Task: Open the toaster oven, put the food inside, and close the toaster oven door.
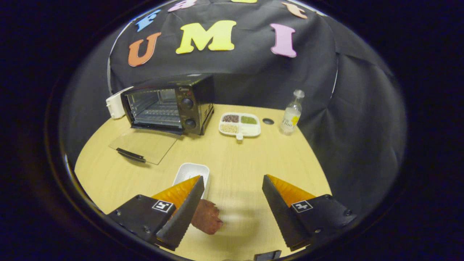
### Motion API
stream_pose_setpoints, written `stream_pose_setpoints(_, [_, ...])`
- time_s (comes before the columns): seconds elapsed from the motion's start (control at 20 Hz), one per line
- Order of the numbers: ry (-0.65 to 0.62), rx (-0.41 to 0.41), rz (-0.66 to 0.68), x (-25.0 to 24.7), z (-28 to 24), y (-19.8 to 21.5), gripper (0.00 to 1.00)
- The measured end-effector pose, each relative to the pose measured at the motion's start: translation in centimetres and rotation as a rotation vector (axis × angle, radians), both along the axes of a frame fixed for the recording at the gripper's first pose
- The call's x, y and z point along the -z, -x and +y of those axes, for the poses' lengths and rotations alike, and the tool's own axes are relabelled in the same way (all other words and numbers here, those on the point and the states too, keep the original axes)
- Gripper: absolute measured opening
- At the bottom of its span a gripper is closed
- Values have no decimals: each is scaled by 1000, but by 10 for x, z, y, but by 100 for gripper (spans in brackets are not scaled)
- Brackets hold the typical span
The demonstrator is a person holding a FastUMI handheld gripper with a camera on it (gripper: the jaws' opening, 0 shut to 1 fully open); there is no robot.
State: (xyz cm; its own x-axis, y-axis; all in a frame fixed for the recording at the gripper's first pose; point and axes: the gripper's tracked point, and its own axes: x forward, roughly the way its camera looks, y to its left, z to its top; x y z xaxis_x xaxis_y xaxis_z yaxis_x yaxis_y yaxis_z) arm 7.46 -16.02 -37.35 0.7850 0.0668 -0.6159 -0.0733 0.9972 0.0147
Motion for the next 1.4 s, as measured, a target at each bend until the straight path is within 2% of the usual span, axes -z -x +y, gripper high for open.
stream_pose_setpoints(0.2, [-237, -140, 160, 28, 19, 22, 93])
stream_pose_setpoints(0.3, [-391, -134, 257, 39, 29, 29, 73])
stream_pose_setpoints(0.5, [-614, -66, 371, 45, 37, 30, 33])
stream_pose_setpoints(0.65, [-655, -50, 402, 42, 34, 30, 19])
stream_pose_setpoints(0.85, [-629, -65, 351, 19, 29, 33, 16])
stream_pose_setpoints(1.0, [-624, -45, 293, -5, 32, 31, 16])
stream_pose_setpoints(1.2, [-632, -17, 209, -38, 62, 41, 15])
stream_pose_setpoints(1.4, [-648, 21, 159, -50, 117, 60, 15])
